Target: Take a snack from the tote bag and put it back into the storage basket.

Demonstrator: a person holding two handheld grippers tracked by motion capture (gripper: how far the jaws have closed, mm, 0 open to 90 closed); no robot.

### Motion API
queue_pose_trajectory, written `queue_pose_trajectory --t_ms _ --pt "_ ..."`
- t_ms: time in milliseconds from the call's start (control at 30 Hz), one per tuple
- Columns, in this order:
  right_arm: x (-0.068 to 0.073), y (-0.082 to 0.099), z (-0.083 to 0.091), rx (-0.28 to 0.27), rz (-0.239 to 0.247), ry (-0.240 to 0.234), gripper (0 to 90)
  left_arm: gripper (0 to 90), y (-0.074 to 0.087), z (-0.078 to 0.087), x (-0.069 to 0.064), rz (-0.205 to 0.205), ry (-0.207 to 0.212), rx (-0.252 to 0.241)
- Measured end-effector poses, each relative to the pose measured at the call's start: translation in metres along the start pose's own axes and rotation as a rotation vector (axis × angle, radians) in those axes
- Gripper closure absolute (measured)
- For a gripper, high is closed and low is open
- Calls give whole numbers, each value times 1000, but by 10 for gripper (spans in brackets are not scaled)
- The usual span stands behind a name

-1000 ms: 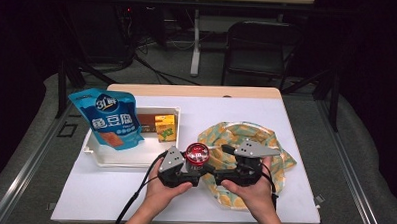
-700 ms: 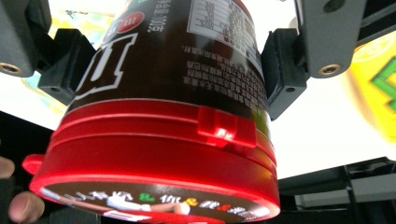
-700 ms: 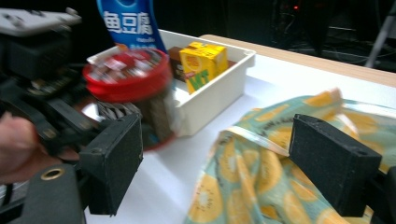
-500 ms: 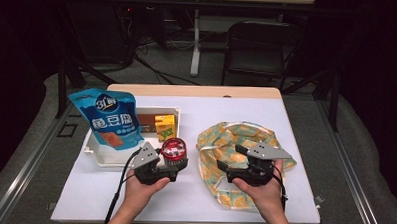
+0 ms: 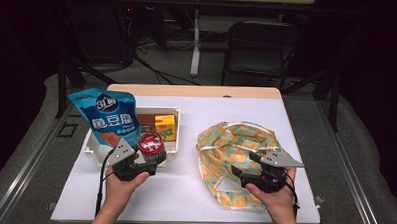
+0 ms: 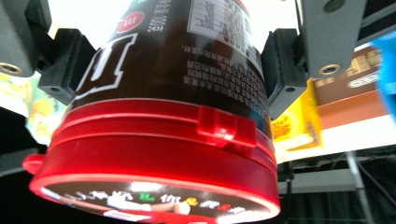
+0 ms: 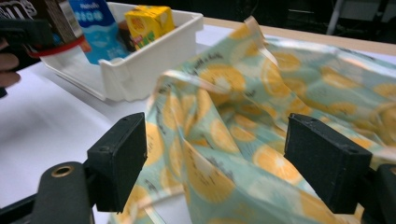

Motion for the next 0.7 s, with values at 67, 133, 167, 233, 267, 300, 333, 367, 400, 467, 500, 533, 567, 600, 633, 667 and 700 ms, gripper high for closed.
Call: queue_pose_trajectory --t_ms 67,133,167,233,267,300,333,367,400,467,500,533,567,600,633,667,700 --pt "-5 5 2 9 -3 9 209 255 3 1 7 3 -15 -1" --pt "-8 8 3 10 -15 17 210 255 7 1 13 9 -29 4" --pt "-10 10 4 16 -13 19 211 255 9 1 16 15 -35 6" --pt "-13 12 6 18 -21 24 212 255 14 -1 21 31 -41 12" --pt "-14 13 6 17 -23 24 213 255 16 -2 24 32 -47 19" --pt "-14 13 6 20 -27 29 214 255 19 -4 26 35 -50 26" --pt "-15 13 6 16 -30 27 214 255 19 -4 26 35 -50 26" --pt "-16 14 6 19 -29 26 215 255 23 -8 29 38 -55 38" --pt "-16 14 5 18 -30 28 215 255 24 -11 30 36 -60 44" --pt "-15 14 4 22 -31 28 215 255 28 -15 33 31 -76 63" --pt "-15 15 4 18 -35 23 216 255 29 -17 36 38 -80 72" --pt "-15 15 4 22 -32 28 216 255 31 -20 37 49 -83 69" --pt "-16 15 4 20 -34 27 217 255 32 -21 39 48 -89 84" --pt "-16 15 4 20 -35 27 217 255 33 -22 40 51 -97 93" --pt "-16 15 4 17 -37 27 218 255 34 -24 41 56 -101 96" --pt "-16 15 4 16 -37 27 218 255 36 -25 42 57 -101 105" --pt "-16 15 4 17 -37 27 219 255 37 -26 43 59 -104 114"
Point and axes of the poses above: each handheld gripper's, and its own axes: z roughly backward along the jaws, y roughly out of its underside, x roughly to its left, the point moved 5 cm from there along -z, roughly forward along the jaws, and after that the axes turned 9 degrees about y, right-handed, at the moved point
